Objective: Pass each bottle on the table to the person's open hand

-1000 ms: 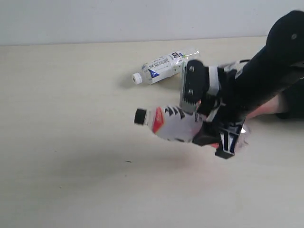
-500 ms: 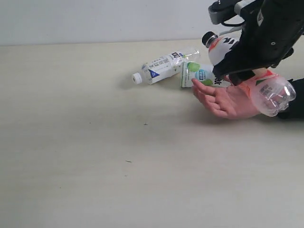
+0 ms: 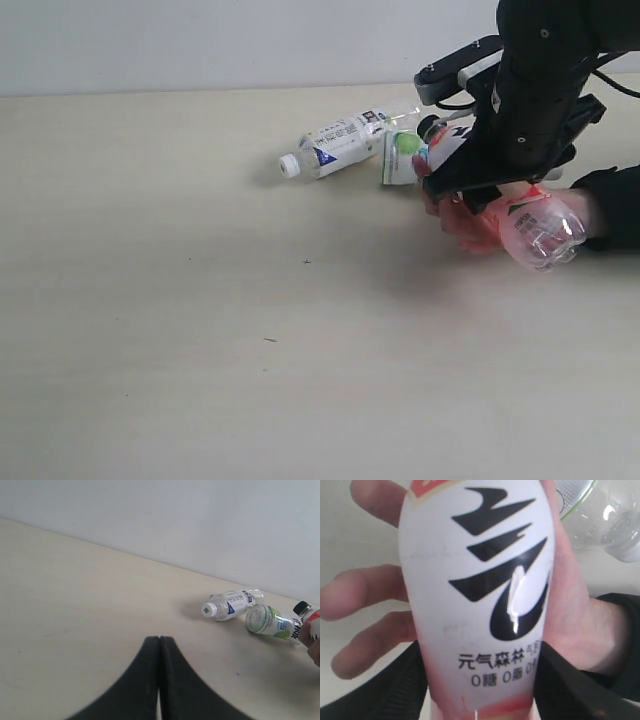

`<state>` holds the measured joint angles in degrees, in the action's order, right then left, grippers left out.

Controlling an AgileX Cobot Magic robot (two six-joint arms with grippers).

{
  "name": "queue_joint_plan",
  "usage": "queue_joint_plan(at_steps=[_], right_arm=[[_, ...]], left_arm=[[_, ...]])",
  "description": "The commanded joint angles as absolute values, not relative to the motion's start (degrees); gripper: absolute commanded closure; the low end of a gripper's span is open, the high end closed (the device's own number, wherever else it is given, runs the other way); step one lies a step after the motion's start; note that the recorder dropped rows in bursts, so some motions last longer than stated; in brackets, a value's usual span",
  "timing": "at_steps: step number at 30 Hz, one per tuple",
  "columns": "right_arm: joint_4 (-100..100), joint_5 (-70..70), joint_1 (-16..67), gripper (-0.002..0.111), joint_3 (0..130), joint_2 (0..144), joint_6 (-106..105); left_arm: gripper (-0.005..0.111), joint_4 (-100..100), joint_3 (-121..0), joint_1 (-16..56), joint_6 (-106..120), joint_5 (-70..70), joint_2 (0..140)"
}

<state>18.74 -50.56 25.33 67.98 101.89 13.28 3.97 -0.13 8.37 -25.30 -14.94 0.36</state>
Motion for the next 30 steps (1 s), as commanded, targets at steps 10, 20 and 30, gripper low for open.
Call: queue_joint_plan(at_steps=[10,20,30], right_arm=[[17.89,-54.35,25.35,0.021,68.42,101.85,12.63],[19.78,-53.50,25.35,0.017,68.42,93.92,12.63],[10.26,-48.45,25.35,0.107,66.31,70.62,6.09]], left_arm=[[0.107,4.10,0.00,8.70,-25.11,-14.69,0.00],[0.107,4.10,0.00,8.70,-25.11,-14.69,0.00],[0.107,4.10,0.00,8.70,-25.11,-14.69,0.00]])
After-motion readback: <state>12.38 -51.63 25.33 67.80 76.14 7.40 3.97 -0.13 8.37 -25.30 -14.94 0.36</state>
